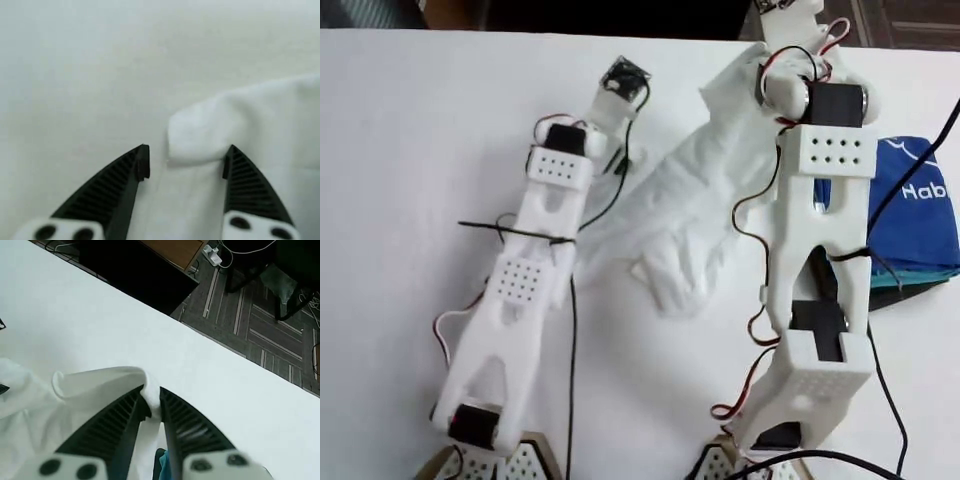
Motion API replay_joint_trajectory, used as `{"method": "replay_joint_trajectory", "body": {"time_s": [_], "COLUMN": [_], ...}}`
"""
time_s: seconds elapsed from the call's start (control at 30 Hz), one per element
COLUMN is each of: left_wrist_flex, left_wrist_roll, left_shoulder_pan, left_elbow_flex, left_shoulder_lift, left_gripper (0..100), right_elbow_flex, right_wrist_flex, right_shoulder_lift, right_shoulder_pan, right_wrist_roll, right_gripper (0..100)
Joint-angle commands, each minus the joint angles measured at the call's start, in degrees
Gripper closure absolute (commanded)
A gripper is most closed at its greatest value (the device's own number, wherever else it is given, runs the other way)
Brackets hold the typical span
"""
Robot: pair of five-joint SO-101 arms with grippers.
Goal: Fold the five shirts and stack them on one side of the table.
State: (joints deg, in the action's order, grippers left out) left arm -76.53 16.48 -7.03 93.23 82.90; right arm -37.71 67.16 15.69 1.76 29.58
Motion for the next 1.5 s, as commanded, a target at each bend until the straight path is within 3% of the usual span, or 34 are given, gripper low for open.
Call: {"method": "replay_joint_trajectory", "body": {"time_s": [0.0, 0.1, 0.23, 0.53, 1.03, 1.27, 1.47], "left_wrist_flex": [0.7, 0.5, 0.5, -3.0, -24.5, -25.8, -25.8], "left_wrist_roll": [0.1, 0.1, 0.1, 0.2, 0.3, 0.2, 0.2], "left_shoulder_pan": [0.3, 0.4, 0.3, 1.8, 7.9, 13.3, 16.5], "left_elbow_flex": [1.6, 1.6, 1.9, 2.2, 2.2, 1.7, 1.6], "left_shoulder_lift": [0.2, 0.5, 0.5, -4.0, -32.2, -43.0, -49.8], "left_gripper": [74, 78, 98, 98, 98, 98, 98], "right_elbow_flex": [-1.3, -1.3, -1.3, -1.2, -3.6, -4.2, -4.2], "right_wrist_flex": [0.0, 0.0, 0.0, 0.0, 4.8, 12.2, 13.9], "right_shoulder_lift": [-0.9, -0.9, -0.9, -0.9, -7.8, -11.5, -20.7], "right_shoulder_pan": [0.1, 0.1, 0.1, 0.2, 0.6, 0.7, 5.0], "right_wrist_roll": [0.4, 0.4, 0.4, 0.4, 0.5, 0.5, 0.6], "right_gripper": [97.7, 97.7, 97.7, 97.7, 97.7, 97.7, 97.7]}}
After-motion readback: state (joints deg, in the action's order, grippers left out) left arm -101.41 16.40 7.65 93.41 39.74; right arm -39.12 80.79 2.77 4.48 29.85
